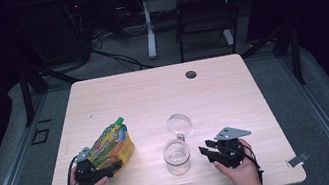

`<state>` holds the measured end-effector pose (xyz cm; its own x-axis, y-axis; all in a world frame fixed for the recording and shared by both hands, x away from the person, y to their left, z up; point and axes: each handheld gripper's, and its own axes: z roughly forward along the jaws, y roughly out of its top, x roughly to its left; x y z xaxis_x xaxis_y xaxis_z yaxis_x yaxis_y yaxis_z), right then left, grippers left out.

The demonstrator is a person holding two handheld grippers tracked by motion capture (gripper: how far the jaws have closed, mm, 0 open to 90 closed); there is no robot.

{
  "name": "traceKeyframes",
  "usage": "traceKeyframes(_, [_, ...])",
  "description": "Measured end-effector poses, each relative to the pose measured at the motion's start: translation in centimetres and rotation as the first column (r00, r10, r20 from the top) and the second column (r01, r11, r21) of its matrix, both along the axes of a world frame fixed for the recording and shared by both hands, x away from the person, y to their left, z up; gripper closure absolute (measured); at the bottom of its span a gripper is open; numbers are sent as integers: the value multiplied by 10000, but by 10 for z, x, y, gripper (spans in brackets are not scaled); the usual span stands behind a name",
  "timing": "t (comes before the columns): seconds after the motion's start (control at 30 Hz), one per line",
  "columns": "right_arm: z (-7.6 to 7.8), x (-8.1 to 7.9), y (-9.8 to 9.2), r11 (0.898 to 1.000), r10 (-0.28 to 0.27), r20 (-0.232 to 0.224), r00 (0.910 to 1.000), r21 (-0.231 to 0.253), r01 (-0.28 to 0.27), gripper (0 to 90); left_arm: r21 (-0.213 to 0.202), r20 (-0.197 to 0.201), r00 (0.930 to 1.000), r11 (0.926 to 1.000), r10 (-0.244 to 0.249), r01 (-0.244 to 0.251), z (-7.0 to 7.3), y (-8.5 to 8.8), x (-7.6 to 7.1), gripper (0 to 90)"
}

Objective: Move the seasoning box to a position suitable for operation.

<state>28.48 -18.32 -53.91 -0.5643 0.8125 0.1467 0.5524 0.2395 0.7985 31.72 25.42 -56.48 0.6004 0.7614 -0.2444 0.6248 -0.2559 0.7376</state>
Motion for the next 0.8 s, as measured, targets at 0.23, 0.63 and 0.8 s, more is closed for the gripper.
traceKeyframes(0.23, [0,0,0,10000,-4,-9,10000,-22,4,628,-71,285,9995,9999,100,-98,-3,-1,0,449])
traceKeyframes(0.63, [-1,0,1,10000,-14,-33,10000,-5,14,626,-641,288,9995,9979,125,-106,-9,-1,0,469])
traceKeyframes(0.8, [-2,0,1,10000,-14,-40,10000,-13,14,626,-756,247,9995,9970,183,-164,-11,-2,0,474])
